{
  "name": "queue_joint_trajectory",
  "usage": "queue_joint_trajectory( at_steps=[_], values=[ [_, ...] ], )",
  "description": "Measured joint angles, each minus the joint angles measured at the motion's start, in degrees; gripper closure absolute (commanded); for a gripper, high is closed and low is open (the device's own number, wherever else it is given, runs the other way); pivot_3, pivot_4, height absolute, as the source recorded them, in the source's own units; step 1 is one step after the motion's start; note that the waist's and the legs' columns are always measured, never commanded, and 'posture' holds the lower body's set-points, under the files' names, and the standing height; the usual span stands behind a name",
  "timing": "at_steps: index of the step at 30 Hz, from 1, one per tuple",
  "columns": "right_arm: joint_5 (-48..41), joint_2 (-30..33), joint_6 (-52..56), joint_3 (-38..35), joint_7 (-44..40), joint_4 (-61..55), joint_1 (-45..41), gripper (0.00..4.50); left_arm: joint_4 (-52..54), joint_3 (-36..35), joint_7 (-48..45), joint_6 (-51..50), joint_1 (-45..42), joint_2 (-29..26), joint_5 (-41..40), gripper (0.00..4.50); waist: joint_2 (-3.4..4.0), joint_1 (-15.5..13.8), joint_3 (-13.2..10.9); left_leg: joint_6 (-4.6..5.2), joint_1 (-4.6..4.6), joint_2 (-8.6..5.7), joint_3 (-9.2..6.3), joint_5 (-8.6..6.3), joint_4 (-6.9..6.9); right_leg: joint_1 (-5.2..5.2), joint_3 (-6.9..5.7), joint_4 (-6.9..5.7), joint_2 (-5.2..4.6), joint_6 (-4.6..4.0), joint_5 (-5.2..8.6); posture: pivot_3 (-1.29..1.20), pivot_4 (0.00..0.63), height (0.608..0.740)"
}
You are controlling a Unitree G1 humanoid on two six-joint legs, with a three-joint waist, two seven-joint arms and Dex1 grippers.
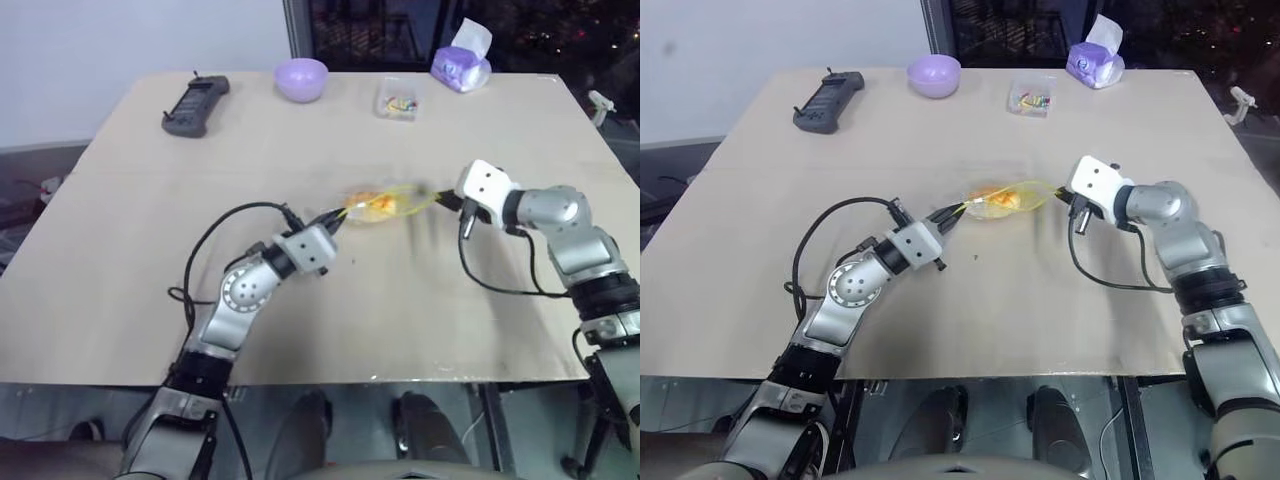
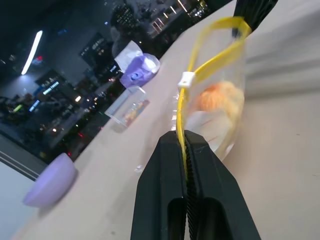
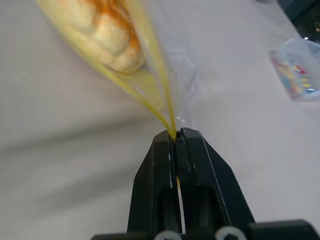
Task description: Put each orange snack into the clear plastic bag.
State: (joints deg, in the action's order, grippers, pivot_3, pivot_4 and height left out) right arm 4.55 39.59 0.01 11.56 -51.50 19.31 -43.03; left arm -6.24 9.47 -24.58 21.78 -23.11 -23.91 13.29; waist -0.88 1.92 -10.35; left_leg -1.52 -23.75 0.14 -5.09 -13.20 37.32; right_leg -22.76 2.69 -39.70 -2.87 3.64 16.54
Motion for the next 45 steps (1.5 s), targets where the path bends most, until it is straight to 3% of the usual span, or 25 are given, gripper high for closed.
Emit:
queue_joint_trajectory(
  at_steps=[8,10,12,18,25,32,45],
  values=[
    [-3.0,6.6,7.8,-2.6,-4.7,-11.3,2.1,4.44,0.2,0.1,-0.1,0.0,-2.8,0.6,-0.4,4.50,0.01,0.3,0.0,0.00,0.01,0.02,0.03,0.00,-0.01,0.01,0.03,0.04,0.01,0.00,0.00,0.00,0.150,0.740],
    [-3.9,7.4,11.3,-3.1,-5.5,-13.9,3.0,3.63,0.1,0.1,-0.1,0.0,-2.9,0.7,-0.6,4.50,0.01,0.3,0.0,0.00,0.01,0.02,0.01,0.00,0.00,0.02,0.02,0.02,0.01,0.00,0.00,0.00,0.150,0.740],
    [-4.3,9.7,15.3,-3.5,-7.1,-17.8,4.8,2.40,0.0,0.1,-0.1,0.0,-3.1,0.9,-0.9,4.50,0.01,0.2,0.0,0.01,0.00,0.01,0.01,0.00,0.00,0.02,0.01,0.02,0.00,0.00,0.00,0.00,0.150,0.740],
    [-7.5,11.6,21.6,-3.6,-10.5,-25.9,5.1,2.40,-0.2,0.1,-0.5,0.0,-3.9,1.1,-1.4,4.50,0.05,0.4,0.0,0.01,0.03,0.01,0.03,0.00,0.02,0.02,0.03,0.01,0.00,0.00,0.00,0.00,0.150,0.740],
    [-10.8,1.2,23.1,-2.6,-6.6,-30.9,-3.2,2.40,-0.2,0.2,-0.7,0.0,-4.0,1.6,-1.6,4.50,0.04,0.0,0.0,0.00,0.00,0.03,-0.07,0.00,0.04,0.04,-0.07,0.01,0.04,0.00,0.00,0.00,0.150,0.740],
    [-7.2,-4.1,15.9,3.8,-5.8,-25.7,-3.3,2.40,-0.3,0.4,-0.7,0.0,-4.0,1.7,-1.5,4.50,0.04,-0.2,0.0,0.00,-0.04,-0.02,-0.09,0.00,0.08,0.03,-0.10,0.03,-0.02,0.00,0.00,0.00,0.150,0.740],
    [-3.2,-9.2,7.7,5.8,-5.4,-16.6,-6.0,2.40,-0.1,0.4,-0.7,0.0,-3.7,1.7,-1.4,4.50,0.05,0.4,0.0,0.00,0.00,-0.01,-0.07,0.00,0.07,0.03,-0.07,0.00,0.00,0.00,0.00,0.00,0.150,0.740]
  ],
)
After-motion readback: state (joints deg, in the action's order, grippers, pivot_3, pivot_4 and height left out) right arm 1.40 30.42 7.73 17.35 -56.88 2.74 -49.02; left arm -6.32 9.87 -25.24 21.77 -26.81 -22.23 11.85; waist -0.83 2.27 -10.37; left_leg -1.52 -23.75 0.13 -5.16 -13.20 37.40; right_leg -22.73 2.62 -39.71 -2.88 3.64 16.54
